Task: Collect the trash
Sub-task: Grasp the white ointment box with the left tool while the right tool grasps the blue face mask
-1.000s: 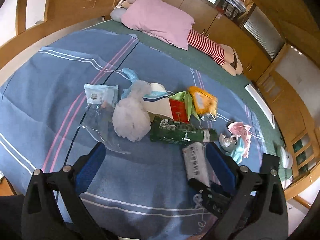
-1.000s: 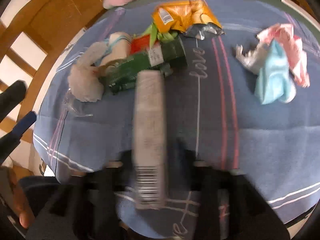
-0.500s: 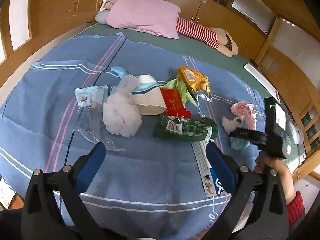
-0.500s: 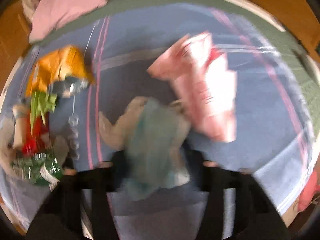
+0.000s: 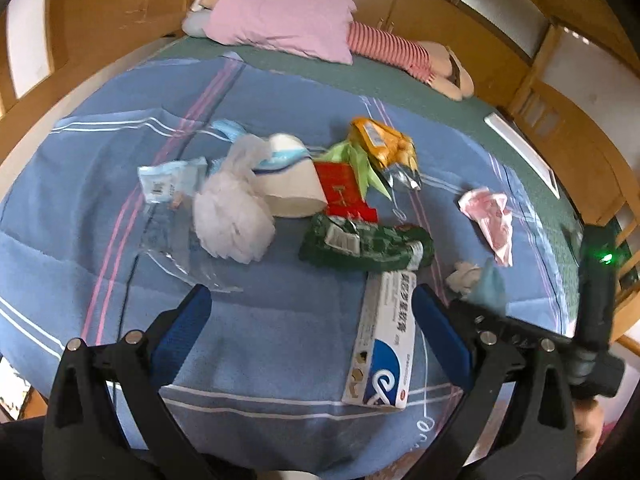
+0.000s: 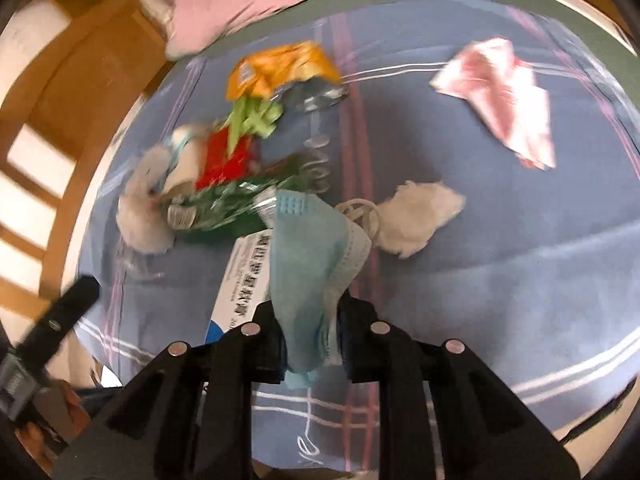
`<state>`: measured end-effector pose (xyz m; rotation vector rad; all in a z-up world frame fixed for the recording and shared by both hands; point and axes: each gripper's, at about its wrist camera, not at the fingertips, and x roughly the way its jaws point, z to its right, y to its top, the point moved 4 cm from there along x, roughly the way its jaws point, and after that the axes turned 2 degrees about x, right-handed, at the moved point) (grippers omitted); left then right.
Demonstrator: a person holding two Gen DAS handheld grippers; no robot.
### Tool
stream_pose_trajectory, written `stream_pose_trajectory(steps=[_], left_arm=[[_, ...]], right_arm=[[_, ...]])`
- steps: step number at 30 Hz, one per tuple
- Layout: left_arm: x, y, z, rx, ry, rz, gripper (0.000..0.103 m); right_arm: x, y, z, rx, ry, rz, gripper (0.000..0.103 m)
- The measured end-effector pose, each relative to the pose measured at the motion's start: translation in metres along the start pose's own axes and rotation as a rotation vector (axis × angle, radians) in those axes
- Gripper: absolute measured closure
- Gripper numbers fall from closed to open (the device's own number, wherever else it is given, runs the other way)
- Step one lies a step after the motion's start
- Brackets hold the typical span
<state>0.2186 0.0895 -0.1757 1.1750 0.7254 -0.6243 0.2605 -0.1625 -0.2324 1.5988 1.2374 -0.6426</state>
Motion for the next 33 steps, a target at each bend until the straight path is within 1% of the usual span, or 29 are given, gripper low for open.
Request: stream_pose_trajectory(steps=[2, 3, 4, 5, 6, 7, 8, 10, 11, 12, 13, 14, 15, 16, 18, 19, 21, 22, 23, 24, 25, 26, 27, 28, 29, 31, 33], left_arm=[[0.011, -0.004, 0.01, 0.032, -0.043, -0.057, 0.003], [0.019, -0.009, 0.018, 0.054, -0.073, -0.096, 0.004], [0.027, -0.013, 0.025, 0.071, -0.103, -0.129, 0.003], [0.038, -0.02, 0.035, 0.102, -0.128, -0.181, 0.003], [0.05, -0.026, 0.043, 0.145, -0.114, -0.24, 0.003], [0.061, -0.033, 0.051, 0.205, -0.077, -0.291, 0.003], [0.066, -0.037, 0.056, 0.235, -0.055, -0.304, 0.003], [0.077, -0.045, 0.064, 0.296, -0.01, -0.336, 0.004], [0.08, -0.048, 0.066, 0.311, -0.004, -0.349, 0.004], [0.084, -0.052, 0.067, 0.327, 0.008, -0.368, 0.004], [0.088, -0.055, 0.067, 0.333, 0.031, -0.383, 0.005], [0.092, -0.056, 0.063, 0.331, 0.057, -0.392, 0.007], [0.094, -0.056, 0.061, 0.324, 0.067, -0.392, 0.008], [0.093, -0.054, 0.06, 0.31, 0.058, -0.382, 0.008], [0.092, -0.052, 0.056, 0.29, 0.059, -0.366, 0.016], [0.09, -0.05, 0.054, 0.272, 0.053, -0.359, 0.018], [0.088, -0.048, 0.048, 0.248, 0.051, -0.347, 0.027], [0.087, -0.046, 0.045, 0.235, 0.049, -0.342, 0.028], [0.086, -0.045, 0.043, 0.228, 0.047, -0.338, 0.034], [0.084, -0.045, 0.042, 0.221, 0.046, -0.33, 0.042], [0.081, -0.044, 0.041, 0.213, 0.036, -0.32, 0.048], [0.079, -0.042, 0.039, 0.207, 0.016, -0.313, 0.06], [0.075, -0.04, 0.039, 0.205, 0.006, -0.299, 0.062], [0.073, -0.039, 0.04, 0.204, 0.002, -0.288, 0.062], [0.069, -0.037, 0.041, 0.206, -0.001, -0.275, 0.063], [0.062, -0.034, 0.045, 0.21, -0.004, -0.249, 0.063], [0.058, -0.036, 0.046, 0.213, -0.008, -0.233, 0.063]], right_arm=[[-0.014, -0.003, 0.008, 0.032, -0.016, 0.043, 0.082], [-0.016, 0.001, 0.01, 0.033, -0.019, 0.065, 0.082], [-0.024, -0.003, 0.011, 0.029, -0.015, 0.095, 0.082], [-0.029, -0.007, 0.011, 0.024, -0.015, 0.119, 0.082], [-0.032, -0.013, 0.007, 0.017, -0.017, 0.131, 0.082], [-0.034, -0.015, 0.006, -0.007, -0.023, 0.138, 0.081], [-0.034, -0.017, 0.005, -0.033, -0.031, 0.135, 0.08], [-0.024, -0.018, 0.007, -0.078, -0.087, 0.101, 0.078], [-0.019, -0.017, 0.01, -0.083, -0.12, 0.084, 0.072], [-0.017, -0.017, 0.01, -0.076, -0.133, 0.082, 0.066], [-0.02, -0.016, 0.015, -0.052, -0.141, 0.096, 0.055], [-0.023, -0.014, 0.02, -0.021, -0.141, 0.116, 0.048], [-0.026, -0.013, 0.023, 0.002, -0.141, 0.128, 0.047], [-0.028, -0.014, 0.025, 0.01, -0.145, 0.126, 0.045], [-0.024, -0.015, 0.026, 0.006, -0.177, 0.105, 0.043], [-0.021, -0.015, 0.025, -0.005, -0.204, 0.095, 0.041], [-0.013, -0.016, 0.023, -0.029, -0.258, 0.081, 0.039], [-0.011, -0.018, 0.024, -0.036, -0.281, 0.074, 0.037], [-0.007, -0.018, 0.023, -0.041, -0.303, 0.066, 0.037], [-0.003, -0.018, 0.023, -0.046, -0.319, 0.054, 0.037], [0.004, -0.019, 0.024, -0.05, -0.341, 0.026, 0.037], [0.011, -0.02, 0.025, -0.047, -0.358, -0.003, 0.038], [0.016, -0.021, 0.026, -0.039, -0.35, -0.016, 0.04], [0.018, -0.022, 0.025, -0.037, -0.338, -0.024, 0.059], [0.019, -0.024, 0.024, -0.034, -0.322, -0.033, 0.073], [0.015, -0.025, 0.019, -0.034, -0.296, -0.012, 0.08], [0.007, -0.026, 0.013, -0.046, -0.279, 0.015, 0.082]])
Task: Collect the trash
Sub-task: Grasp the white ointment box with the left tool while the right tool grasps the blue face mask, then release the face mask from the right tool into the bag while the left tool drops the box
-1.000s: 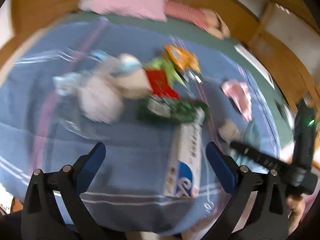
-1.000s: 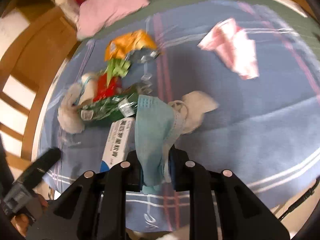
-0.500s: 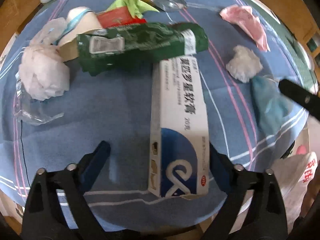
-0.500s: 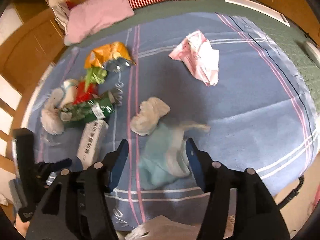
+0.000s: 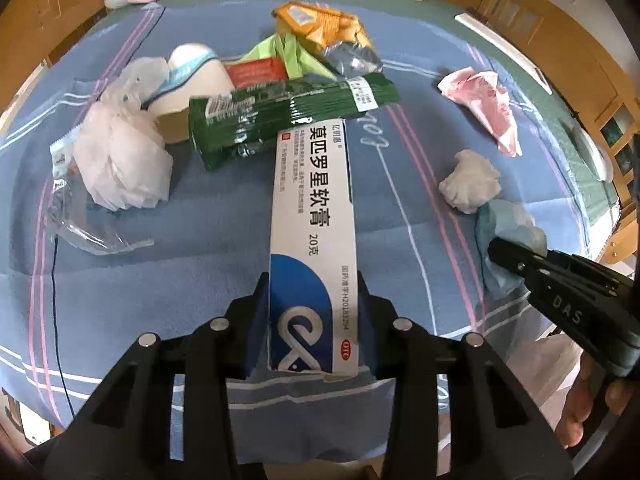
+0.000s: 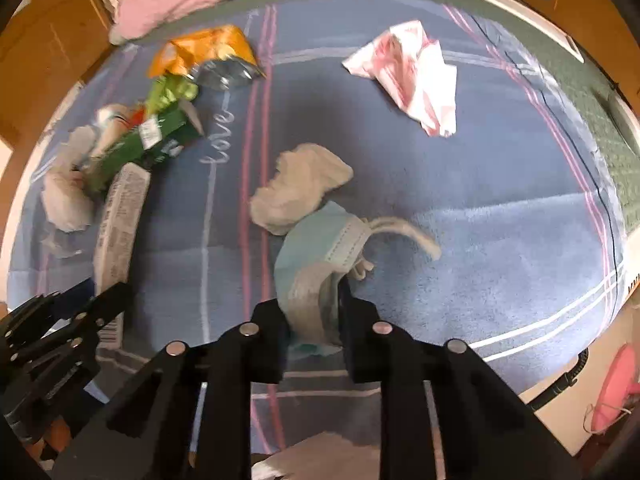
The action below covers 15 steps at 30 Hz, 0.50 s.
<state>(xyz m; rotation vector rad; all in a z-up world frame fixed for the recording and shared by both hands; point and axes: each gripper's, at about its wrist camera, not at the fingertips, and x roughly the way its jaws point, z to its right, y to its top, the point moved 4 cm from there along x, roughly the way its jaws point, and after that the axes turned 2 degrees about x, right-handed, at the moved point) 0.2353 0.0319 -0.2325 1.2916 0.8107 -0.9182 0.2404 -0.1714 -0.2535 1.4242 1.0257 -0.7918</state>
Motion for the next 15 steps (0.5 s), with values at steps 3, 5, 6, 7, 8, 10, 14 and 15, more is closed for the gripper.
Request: stream_pose_trajectory(steps=[3, 5, 6, 7, 8, 10, 14, 15], left_arm=[[-0.009, 0.0, 0.003, 0.005, -0.009, 0.038, 0.064], [-0.018, 0.002, 0.002, 0.013, -0.013, 0.071, 0.064], [-0.02, 0.004, 0.003, 0.019, -0.014, 0.084, 0.064], [-0.022, 0.004, 0.004, 0.024, -0.013, 0.094, 0.064], [-0.023, 0.004, 0.005, 0.027, -0.011, 0.096, 0.064], [-0.022, 0.003, 0.006, 0.031, -0.01, 0.094, 0.064], [-0.026, 0.004, 0.006, 0.03, -0.021, 0.109, 0.064], [-0.027, 0.006, 0.008, 0.031, -0.03, 0.128, 0.064]], right_arm=[[-0.021, -0.003, -0.004, -0.012, 0.033, 0.07, 0.082], [-0.034, -0.006, -0.005, -0.02, 0.047, 0.112, 0.082], [-0.037, -0.009, -0.005, -0.022, 0.054, 0.12, 0.082], [-0.039, -0.01, -0.006, -0.022, 0.057, 0.123, 0.082], [-0.04, -0.012, -0.007, -0.023, 0.061, 0.125, 0.082], [-0.039, -0.016, -0.007, -0.023, 0.067, 0.122, 0.082], [-0.038, -0.021, -0.005, 0.007, 0.093, 0.115, 0.082], [-0.039, -0.022, -0.005, 0.013, 0.101, 0.119, 0.082]])
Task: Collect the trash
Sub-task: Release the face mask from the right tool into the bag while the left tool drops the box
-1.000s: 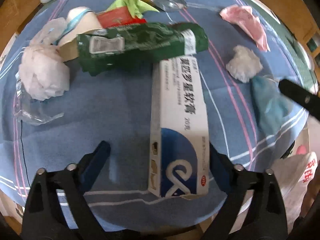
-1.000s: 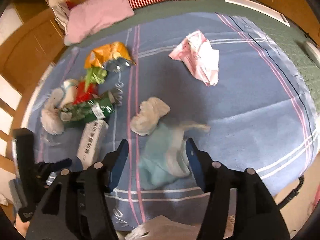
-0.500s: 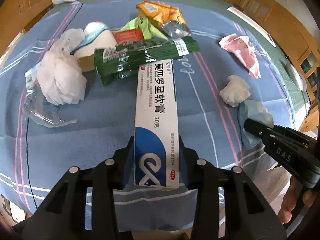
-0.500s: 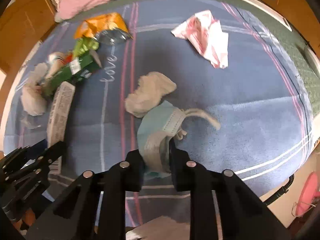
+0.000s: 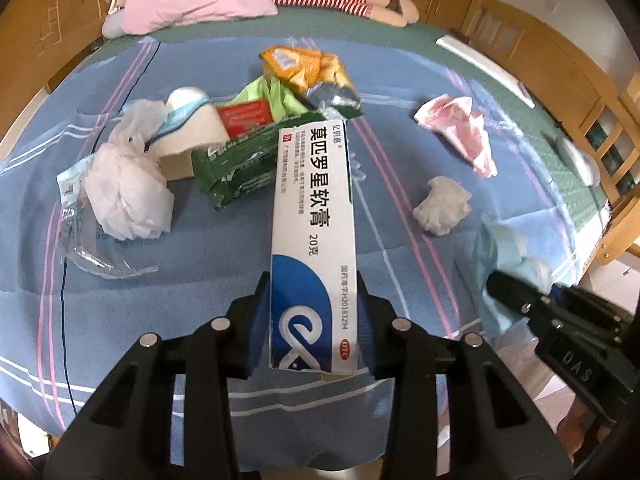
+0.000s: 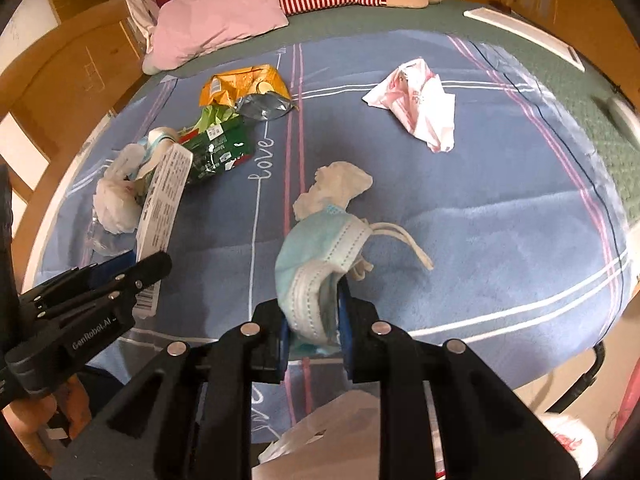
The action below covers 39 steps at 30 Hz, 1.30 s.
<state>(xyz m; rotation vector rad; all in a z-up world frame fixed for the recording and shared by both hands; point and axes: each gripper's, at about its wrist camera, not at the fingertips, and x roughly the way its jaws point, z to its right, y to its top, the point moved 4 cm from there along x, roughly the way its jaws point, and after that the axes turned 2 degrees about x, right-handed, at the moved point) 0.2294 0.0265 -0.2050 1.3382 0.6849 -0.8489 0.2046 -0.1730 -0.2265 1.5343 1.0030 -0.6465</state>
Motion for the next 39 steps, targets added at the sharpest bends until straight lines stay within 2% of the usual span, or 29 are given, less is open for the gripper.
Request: stream_pose_trajectory(steps=[4, 7, 9, 10, 12, 15, 20, 24, 27, 28, 29, 31, 34, 36, 39], left_arm=[[-0.029, 0.006, 0.009, 0.037, -0.019, 0.159, 0.064], [-0.066, 0.005, 0.021, 0.105, -0.02, 0.336, 0.064], [-0.087, 0.003, 0.024, 0.11, 0.037, 0.395, 0.064], [-0.101, 0.001, 0.027, 0.093, 0.072, 0.394, 0.064], [-0.127, -0.003, 0.038, 0.082, 0.092, 0.395, 0.064], [-0.175, -0.013, 0.065, 0.137, 0.135, 0.443, 0.064], [-0.228, -0.034, 0.1, 0.165, 0.09, 0.47, 0.064], [-0.253, -0.047, 0.124, 0.224, 0.083, 0.501, 0.064], [-0.262, -0.052, 0.132, 0.246, 0.072, 0.506, 0.064], [-0.266, -0.056, 0.136, 0.251, 0.071, 0.509, 0.064], [-0.268, -0.057, 0.139, 0.259, 0.072, 0.512, 0.064], [-0.27, -0.059, 0.145, 0.268, 0.069, 0.511, 0.064], [-0.267, -0.064, 0.154, 0.279, 0.035, 0.478, 0.064], [-0.254, -0.066, 0.159, 0.291, -0.045, 0.409, 0.064], [-0.205, -0.081, 0.174, 0.329, -0.294, 0.132, 0.064]], right_arm=[[-0.014, -0.001, -0.004, -0.014, 0.017, 0.055, 0.082], [-0.034, -0.001, -0.007, -0.027, 0.039, 0.115, 0.082], [-0.059, 0.0, -0.009, -0.05, 0.068, 0.163, 0.082], [-0.07, 0.0, -0.01, -0.065, 0.075, 0.181, 0.082], [-0.101, -0.002, -0.01, -0.103, 0.086, 0.222, 0.082], [-0.142, -0.008, -0.003, -0.138, 0.074, 0.26, 0.082], [-0.198, -0.025, 0.021, -0.131, 0.078, 0.302, 0.082], [-0.218, -0.043, 0.037, -0.142, 0.069, 0.274, 0.082], [-0.212, -0.06, 0.045, -0.158, 0.027, 0.213, 0.079], [-0.208, -0.065, 0.048, -0.155, 0.012, 0.187, 0.068], [-0.206, -0.068, 0.052, -0.145, -0.005, 0.174, 0.052], [-0.213, -0.072, 0.058, -0.122, -0.007, 0.202, 0.036], [-0.227, -0.067, 0.066, -0.066, 0.041, 0.262, 0.031], [-0.24, -0.061, 0.074, -0.014, 0.053, 0.32, 0.03], [-0.258, -0.057, 0.09, 0.062, 0.05, 0.398, 0.028]])
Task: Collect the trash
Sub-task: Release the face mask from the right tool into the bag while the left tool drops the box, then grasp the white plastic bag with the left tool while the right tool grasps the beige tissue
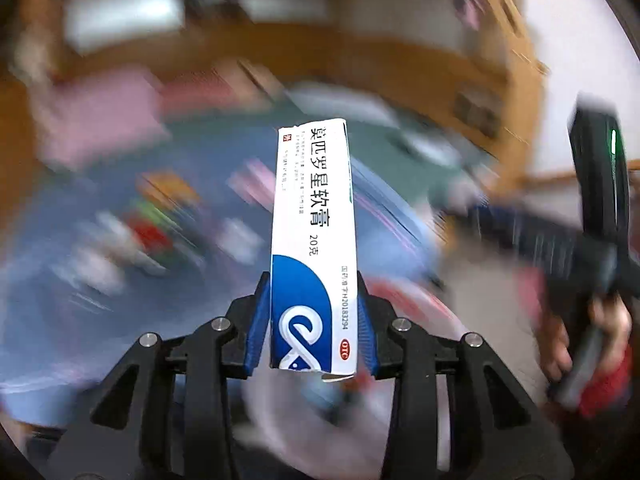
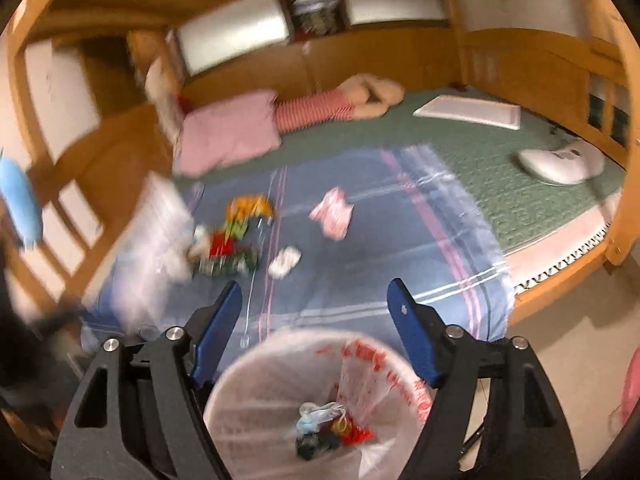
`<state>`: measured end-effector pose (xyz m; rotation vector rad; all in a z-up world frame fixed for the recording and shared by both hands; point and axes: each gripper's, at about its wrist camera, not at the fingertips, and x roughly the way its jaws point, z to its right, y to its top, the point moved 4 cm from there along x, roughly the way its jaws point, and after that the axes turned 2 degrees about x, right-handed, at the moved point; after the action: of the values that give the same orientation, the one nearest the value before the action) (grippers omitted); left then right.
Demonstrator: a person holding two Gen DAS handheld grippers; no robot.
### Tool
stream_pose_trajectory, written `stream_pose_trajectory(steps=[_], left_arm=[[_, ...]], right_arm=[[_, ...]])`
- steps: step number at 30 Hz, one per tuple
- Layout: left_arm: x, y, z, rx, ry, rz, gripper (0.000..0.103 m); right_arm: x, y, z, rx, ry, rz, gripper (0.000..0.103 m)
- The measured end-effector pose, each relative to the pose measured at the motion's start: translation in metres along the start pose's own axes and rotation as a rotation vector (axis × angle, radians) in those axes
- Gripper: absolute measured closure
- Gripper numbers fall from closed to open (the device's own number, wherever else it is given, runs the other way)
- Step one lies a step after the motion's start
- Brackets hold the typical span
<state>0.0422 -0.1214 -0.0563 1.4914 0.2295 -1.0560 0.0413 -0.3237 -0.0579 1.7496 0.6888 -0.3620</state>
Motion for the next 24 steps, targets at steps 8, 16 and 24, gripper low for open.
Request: stream_pose_trajectory(steps=[8, 16, 24], left_arm=[[0.08, -0.059, 0.028, 0.083, -0.135, -0.325, 0.015], [0.048, -0.017, -0.103, -0.191, 0.115, -0.105, 0.013], [0.077, 0.013, -0.345, -0.608, 0.496, -0.118, 0.013]], right_arm=[[0.006, 0.003, 0.027, 0.118, 0.011, -0.027, 0.026], [0.028, -0.013, 0.024, 0.094, -0.002, -0.081, 0.026], [0.076, -0.033, 0.023, 0.131, 0.008, -0.187, 0.026]])
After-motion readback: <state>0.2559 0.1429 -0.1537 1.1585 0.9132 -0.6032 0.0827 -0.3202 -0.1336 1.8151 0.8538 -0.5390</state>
